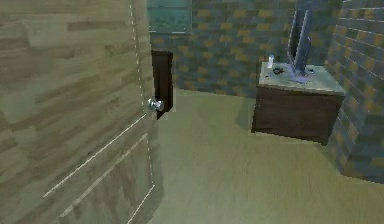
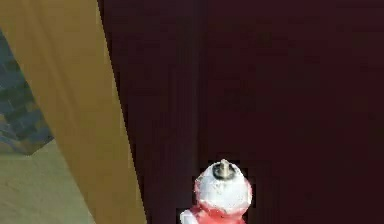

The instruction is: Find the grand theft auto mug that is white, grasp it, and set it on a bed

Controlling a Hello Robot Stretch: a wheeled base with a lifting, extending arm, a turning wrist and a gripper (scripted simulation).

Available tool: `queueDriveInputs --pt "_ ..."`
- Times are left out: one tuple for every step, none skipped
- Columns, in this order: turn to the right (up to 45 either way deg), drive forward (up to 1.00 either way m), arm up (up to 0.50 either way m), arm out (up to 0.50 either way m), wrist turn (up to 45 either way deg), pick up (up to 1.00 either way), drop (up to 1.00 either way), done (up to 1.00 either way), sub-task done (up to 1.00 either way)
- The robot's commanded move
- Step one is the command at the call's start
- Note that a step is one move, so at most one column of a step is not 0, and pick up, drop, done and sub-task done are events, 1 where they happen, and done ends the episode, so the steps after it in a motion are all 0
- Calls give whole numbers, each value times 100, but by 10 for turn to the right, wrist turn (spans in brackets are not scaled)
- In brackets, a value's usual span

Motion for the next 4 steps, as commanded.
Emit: queueDriveInputs --pt "0 45 0 0 0 0 0 0 0" --pt "450 0 0 0 0 0 0 0 0" --pt "330 0 0 0 0 0 0 0 0" --pt "0 30 0 0 0 0 0 0 0"
